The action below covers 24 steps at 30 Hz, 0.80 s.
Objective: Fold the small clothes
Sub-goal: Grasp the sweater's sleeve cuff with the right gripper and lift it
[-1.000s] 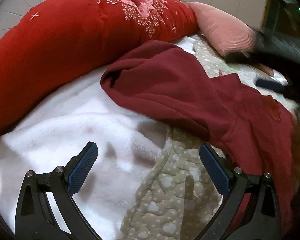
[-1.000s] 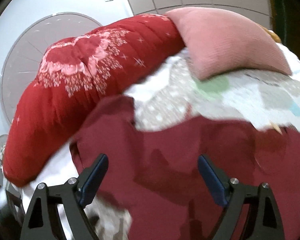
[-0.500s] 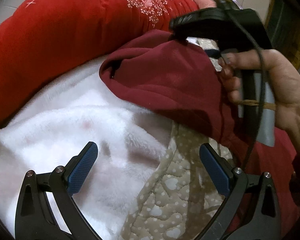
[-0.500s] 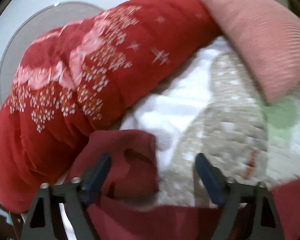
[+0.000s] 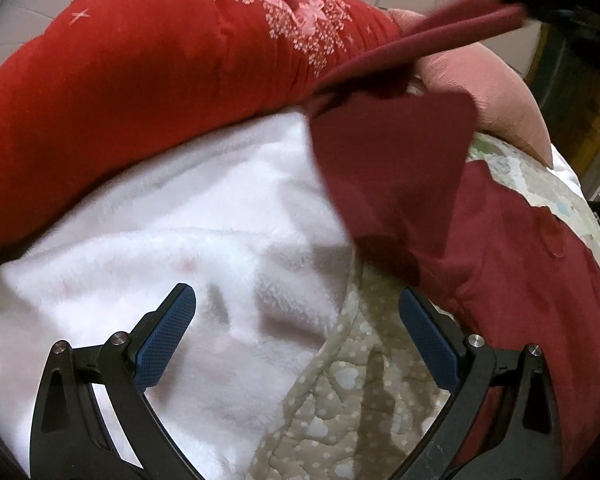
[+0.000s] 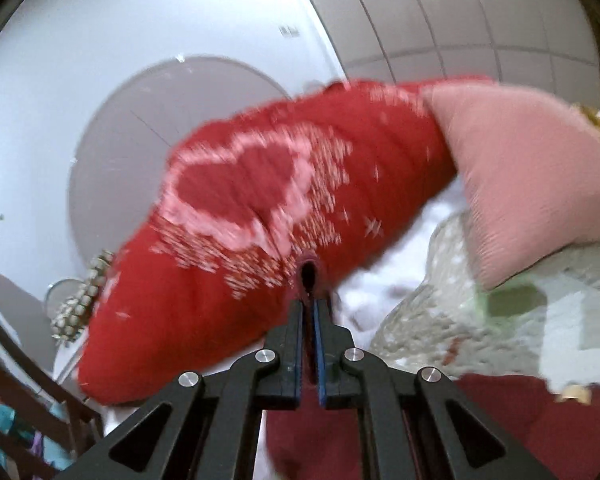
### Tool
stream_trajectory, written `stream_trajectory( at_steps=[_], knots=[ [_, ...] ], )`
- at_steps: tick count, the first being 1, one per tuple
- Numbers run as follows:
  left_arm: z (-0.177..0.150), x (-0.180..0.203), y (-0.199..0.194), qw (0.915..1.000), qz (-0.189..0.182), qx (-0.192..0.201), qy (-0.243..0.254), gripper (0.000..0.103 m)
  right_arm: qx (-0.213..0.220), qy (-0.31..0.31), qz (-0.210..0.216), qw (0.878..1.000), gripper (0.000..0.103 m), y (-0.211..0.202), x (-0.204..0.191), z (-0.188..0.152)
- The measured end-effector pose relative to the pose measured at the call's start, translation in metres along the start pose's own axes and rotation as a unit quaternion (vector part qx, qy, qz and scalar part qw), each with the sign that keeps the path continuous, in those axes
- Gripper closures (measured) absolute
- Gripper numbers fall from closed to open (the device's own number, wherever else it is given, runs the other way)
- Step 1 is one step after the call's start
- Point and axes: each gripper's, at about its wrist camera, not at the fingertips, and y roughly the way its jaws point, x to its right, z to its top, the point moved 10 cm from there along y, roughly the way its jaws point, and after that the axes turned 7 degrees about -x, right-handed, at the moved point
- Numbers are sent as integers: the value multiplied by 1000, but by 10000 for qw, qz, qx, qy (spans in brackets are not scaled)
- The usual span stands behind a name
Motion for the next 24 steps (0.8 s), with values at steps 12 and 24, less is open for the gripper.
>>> stream_trajectory(
  at_steps=[12, 24],
  knots=[
    [-3, 28, -2, 9994, -43, 172, 305, 1, 491, 370, -432, 9972, 98, -152, 58, -27],
    [-1, 18, -4, 9996, 40, 236, 137, 1, -1098, 913, -1018, 9845, 98, -184, 173, -231]
  ],
)
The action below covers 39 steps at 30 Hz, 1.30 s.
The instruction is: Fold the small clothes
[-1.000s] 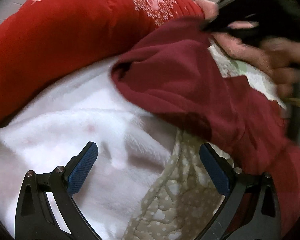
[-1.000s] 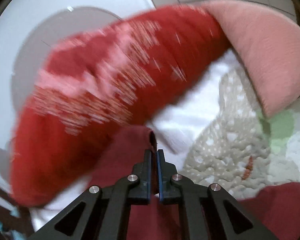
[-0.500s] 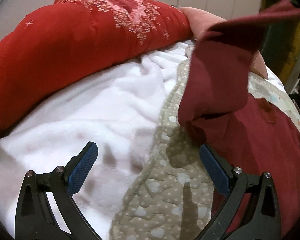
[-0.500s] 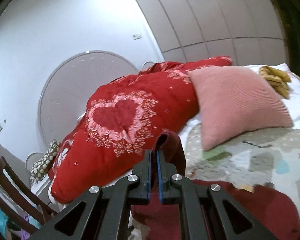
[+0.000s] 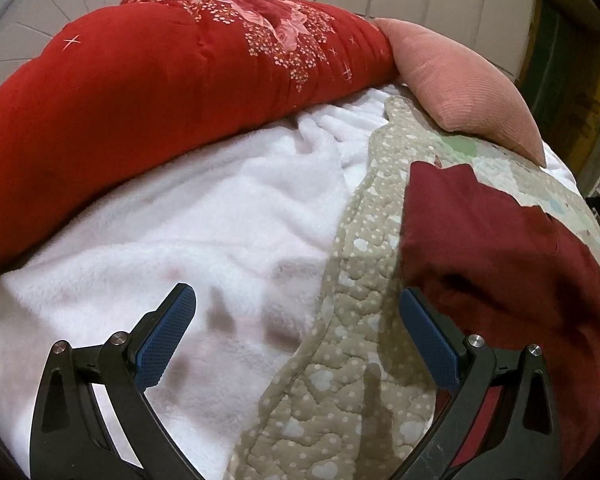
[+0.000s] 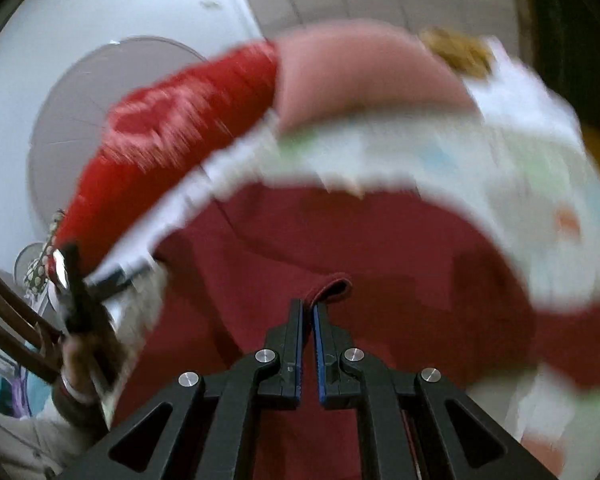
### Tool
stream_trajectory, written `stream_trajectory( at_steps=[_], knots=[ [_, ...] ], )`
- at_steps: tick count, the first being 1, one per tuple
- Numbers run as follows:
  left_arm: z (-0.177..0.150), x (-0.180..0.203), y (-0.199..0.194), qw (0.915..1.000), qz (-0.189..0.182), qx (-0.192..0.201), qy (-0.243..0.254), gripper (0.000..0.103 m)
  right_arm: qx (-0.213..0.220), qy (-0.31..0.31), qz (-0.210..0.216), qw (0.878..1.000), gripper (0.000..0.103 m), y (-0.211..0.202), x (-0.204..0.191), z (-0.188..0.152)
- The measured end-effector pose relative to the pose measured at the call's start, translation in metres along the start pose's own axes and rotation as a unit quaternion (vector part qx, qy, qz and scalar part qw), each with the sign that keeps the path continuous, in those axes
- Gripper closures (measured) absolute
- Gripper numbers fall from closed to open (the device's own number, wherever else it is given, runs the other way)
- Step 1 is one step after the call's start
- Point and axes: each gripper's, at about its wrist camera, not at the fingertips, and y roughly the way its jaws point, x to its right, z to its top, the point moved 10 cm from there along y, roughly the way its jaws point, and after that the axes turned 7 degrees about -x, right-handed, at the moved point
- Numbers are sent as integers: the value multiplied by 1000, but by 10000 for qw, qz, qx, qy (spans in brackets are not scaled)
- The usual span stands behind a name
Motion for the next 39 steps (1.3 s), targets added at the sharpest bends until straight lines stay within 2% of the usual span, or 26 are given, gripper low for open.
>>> stream_trajectory(
  at_steps=[4, 7, 8, 9, 11, 12, 13, 15, 19, 21, 23, 28, 29, 30, 31, 32, 33, 36, 39],
  knots=[
    [0, 0, 0, 10000, 23, 36, 11, 1, -411, 391, -523, 9970, 98, 25, 46, -48],
    [-2, 2, 2, 10000, 12, 3, 33, 1, -515, 407, -645, 9958, 98, 26, 54, -63],
    [-2, 2, 2, 10000, 15, -8, 45, 1, -497, 357, -862, 9944, 98, 22, 56, -60],
    [-2, 3, 2, 10000, 19, -10, 54, 1, -410, 299, -1060, 9931, 96, 16, 56, -54],
    [-1, 4, 2, 10000, 5, 12, 56, 1, 72, 278, -1192, 9925, 79, -1, 53, -29],
    [-1, 4, 1, 10000, -14, 29, 46, 1, 438, 323, -963, 9939, 65, -9, 40, -9],
    [0, 4, -1, 10000, -43, 65, 26, 1, 618, 313, -665, 9954, 59, -10, 26, 5],
    [2, 2, -6, 9998, -124, 168, -32, 1, 615, 20, 56, 9981, 59, 12, -19, 34],
    [4, -1, -4, 9998, -133, 140, -51, 1, 200, -816, 123, 9964, 59, 91, -99, 75],
    [2, -4, 1, 9999, -130, 33, -84, 1, 62, -979, 243, 9949, 59, 125, -127, 94],
    [3, -5, 4, 9998, -159, -10, -153, 1, 17, -1047, 338, 9939, 59, 153, -143, 111],
    [2, -6, 5, 9997, -167, -46, -168, 1, -146, -1382, 300, 9898, 59, 197, -160, 123],
    [1, -5, 5, 9997, -161, -51, -161, 1, -149, -1357, 455, 9896, 59, 202, -161, 127],
    [1, -5, 6, 9997, -156, -62, -153, 1, -165, -1357, 590, 9889, 63, 207, -167, 130],
    [1, -5, 6, 9997, -152, -70, -149, 1, -203, -1449, 616, 9873, 84, 212, -172, 131],
    [1, -5, 7, 9997, -147, -78, -153, 1, -252, -1575, 454, 9862, 96, 216, -175, 129],
    [1, -5, 7, 9997, -146, -83, -158, 1, -289, -1722, 219, 9844, 100, 217, -174, 127],
    [1, -7, 8, 9997, -140, -100, -175, 1, -37, -1916, 17, 9815, 100, 203, -173, 129],
    [1, -7, 8, 9997, -117, -96, -172, 1, 439, -1562, -211, 9865, 100, 175, -154, 144]
  ],
)
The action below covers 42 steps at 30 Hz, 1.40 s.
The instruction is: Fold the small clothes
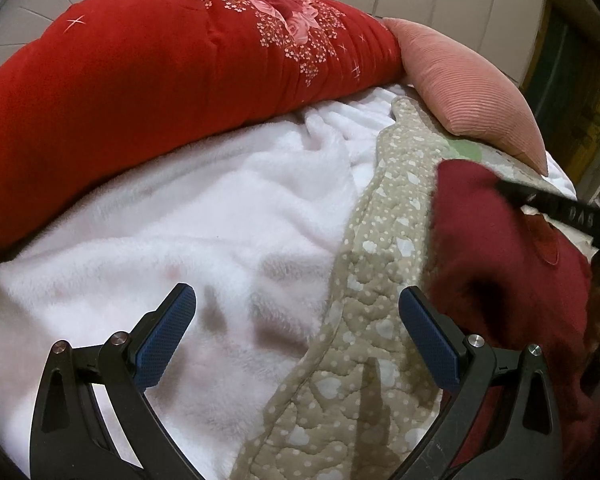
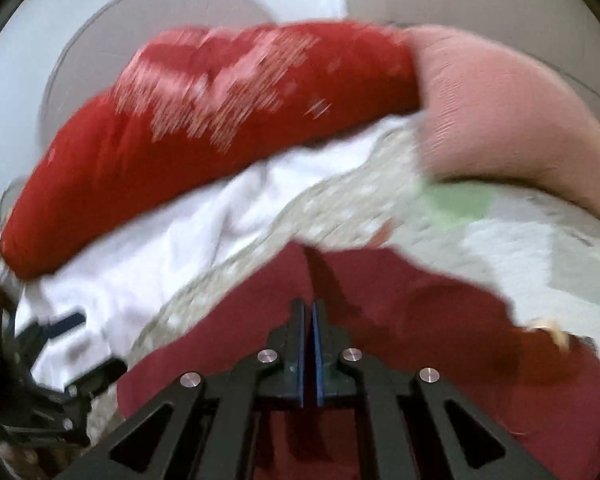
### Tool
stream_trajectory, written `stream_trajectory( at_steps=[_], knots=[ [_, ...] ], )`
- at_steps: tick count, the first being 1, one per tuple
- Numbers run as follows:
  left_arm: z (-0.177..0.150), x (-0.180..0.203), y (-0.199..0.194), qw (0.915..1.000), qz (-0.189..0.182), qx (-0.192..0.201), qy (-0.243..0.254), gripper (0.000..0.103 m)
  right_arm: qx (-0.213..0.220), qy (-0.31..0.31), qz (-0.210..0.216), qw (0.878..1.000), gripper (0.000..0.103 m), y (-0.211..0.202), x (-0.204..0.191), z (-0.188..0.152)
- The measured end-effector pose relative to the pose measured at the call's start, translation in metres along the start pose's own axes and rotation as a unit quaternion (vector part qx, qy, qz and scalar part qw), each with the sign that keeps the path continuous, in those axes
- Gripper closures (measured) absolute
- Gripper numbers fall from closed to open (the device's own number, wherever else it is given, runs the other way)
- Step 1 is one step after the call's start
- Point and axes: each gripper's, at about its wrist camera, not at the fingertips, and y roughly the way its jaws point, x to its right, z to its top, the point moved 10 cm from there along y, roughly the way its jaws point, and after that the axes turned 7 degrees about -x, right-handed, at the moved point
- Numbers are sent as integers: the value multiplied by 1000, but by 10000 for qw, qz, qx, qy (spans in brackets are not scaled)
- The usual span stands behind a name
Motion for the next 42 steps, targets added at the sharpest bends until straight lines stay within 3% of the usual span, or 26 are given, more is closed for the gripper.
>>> stream_trajectory(
  at_steps=[3, 8, 9, 10, 12, 18, 23, 26, 27, 30, 34, 37, 40, 42],
  knots=[
    [-1, 1, 2, 10000, 41, -24, 31, 1, -113, 391, -788, 9961, 100, 4, 37, -3],
    [-1, 3, 4, 9999, 72, -32, 67, 1, -534, 681, -558, 9947, 96, 30, 44, -23],
    [-1, 3, 4, 10000, 65, -26, 70, 1, -542, 695, -433, 9952, 88, 23, 43, -24],
    [-1, 3, 3, 10000, 50, -27, 71, 1, -534, 748, -221, 9955, 73, 10, 43, -26],
    [-1, 3, 3, 10000, 24, -31, 65, 1, -460, 880, 23, 9951, 59, -26, 48, -38],
    [-3, 7, 0, 9999, 17, -15, 129, 1, -655, 1076, -515, 9907, 58, -116, 100, -126],
    [-5, 6, 4, 9998, 117, -71, 125, 1, -1077, 1540, -742, 9794, 58, -128, 131, -205],
    [-4, 7, 4, 9998, 151, -46, 141, 1, -1008, 1824, -506, 9767, 58, -121, 131, -220],
    [-5, 7, 4, 9997, 167, -49, 169, 1, -901, 1732, -572, 9791, 59, -121, 130, -220],
    [-5, 8, 5, 9996, 197, -65, 195, 1, -810, 1312, -884, 9841, 97, -122, 125, -216],
    [-5, 7, 5, 9997, 183, -38, 161, 1, -412, 919, -1388, 9852, 97, -151, 133, -187],
    [-5, 8, 5, 9996, 195, -42, 192, 1, 50, 949, -2233, 9701, 97, -184, 162, -160],
    [-5, 9, 5, 9995, 206, -52, 219, 1, 97, 1235, -2533, 9594, 97, -187, 190, -155],
    [-5, 9, 5, 9995, 207, -57, 226, 1, -103, 1344, -2654, 9547, 97, -171, 206, -163]
  ],
)
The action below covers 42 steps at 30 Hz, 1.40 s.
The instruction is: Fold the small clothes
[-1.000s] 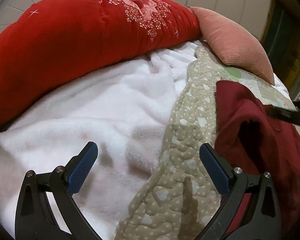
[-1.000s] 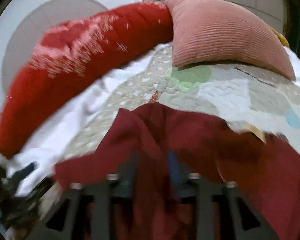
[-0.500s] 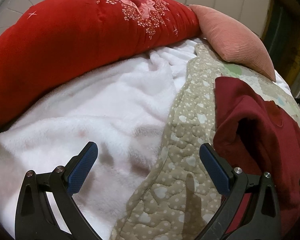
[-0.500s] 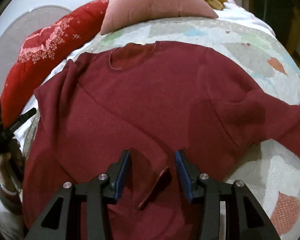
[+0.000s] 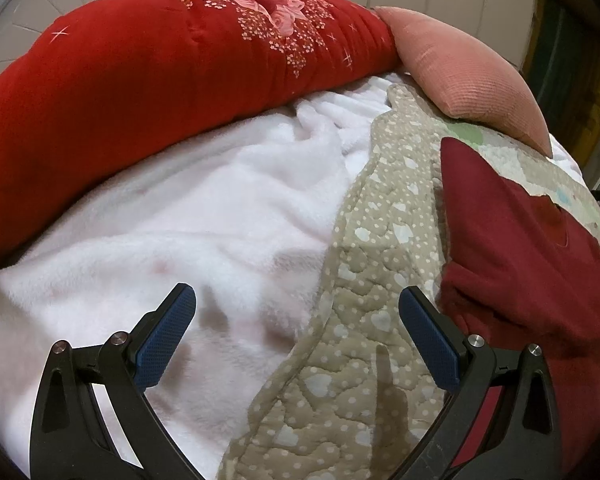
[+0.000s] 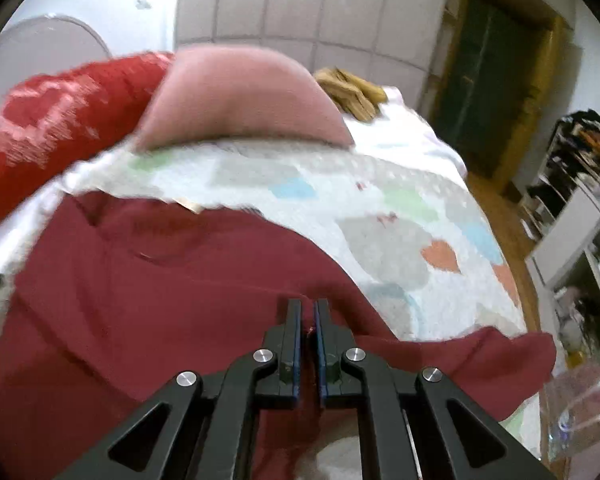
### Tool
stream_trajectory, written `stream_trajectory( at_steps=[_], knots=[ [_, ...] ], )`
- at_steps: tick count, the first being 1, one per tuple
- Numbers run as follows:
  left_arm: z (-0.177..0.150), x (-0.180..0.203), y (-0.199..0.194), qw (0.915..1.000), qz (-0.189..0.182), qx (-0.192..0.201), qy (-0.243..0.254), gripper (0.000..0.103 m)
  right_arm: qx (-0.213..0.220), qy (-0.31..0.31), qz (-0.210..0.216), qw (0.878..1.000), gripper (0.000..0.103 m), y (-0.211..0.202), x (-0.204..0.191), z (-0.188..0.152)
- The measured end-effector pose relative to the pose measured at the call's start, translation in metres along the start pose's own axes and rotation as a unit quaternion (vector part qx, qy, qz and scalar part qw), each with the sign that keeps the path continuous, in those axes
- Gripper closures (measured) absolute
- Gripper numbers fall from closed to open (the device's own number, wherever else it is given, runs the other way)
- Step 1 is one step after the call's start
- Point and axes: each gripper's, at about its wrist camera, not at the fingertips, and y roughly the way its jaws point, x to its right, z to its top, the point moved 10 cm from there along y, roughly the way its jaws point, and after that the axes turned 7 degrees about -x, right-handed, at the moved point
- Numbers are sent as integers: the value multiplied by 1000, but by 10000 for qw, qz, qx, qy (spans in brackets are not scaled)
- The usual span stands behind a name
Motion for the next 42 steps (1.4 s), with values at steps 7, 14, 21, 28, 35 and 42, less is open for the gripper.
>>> stream_trajectory(
  at_steps=[7, 14, 21, 28, 35, 42],
  knots=[
    [4, 11, -14, 9993, -290, 233, 5, 1, -249, 844, 76, 9961, 69, 18, 20, -13],
    [13, 44, -25, 9982, -489, 274, 200, 1, 40, 451, 1177, 9920, 69, -19, -52, -14],
    [12, 98, -6, 9944, -551, 113, 896, 1, -434, 594, 903, 9932, 69, 28, -64, -42],
    [1, 96, 19, 9947, -518, -332, 819, 1, -304, 947, 885, 9911, 69, 17, -43, -43],
    [-2, 98, 20, 9944, -451, -306, 905, 1, -538, 868, 1045, 9893, 68, 11, -32, -64],
    [-2, 98, 22, 9944, -505, -345, 867, 1, -255, 2126, 309, 9763, 62, -22, 87, -54]
  ],
)
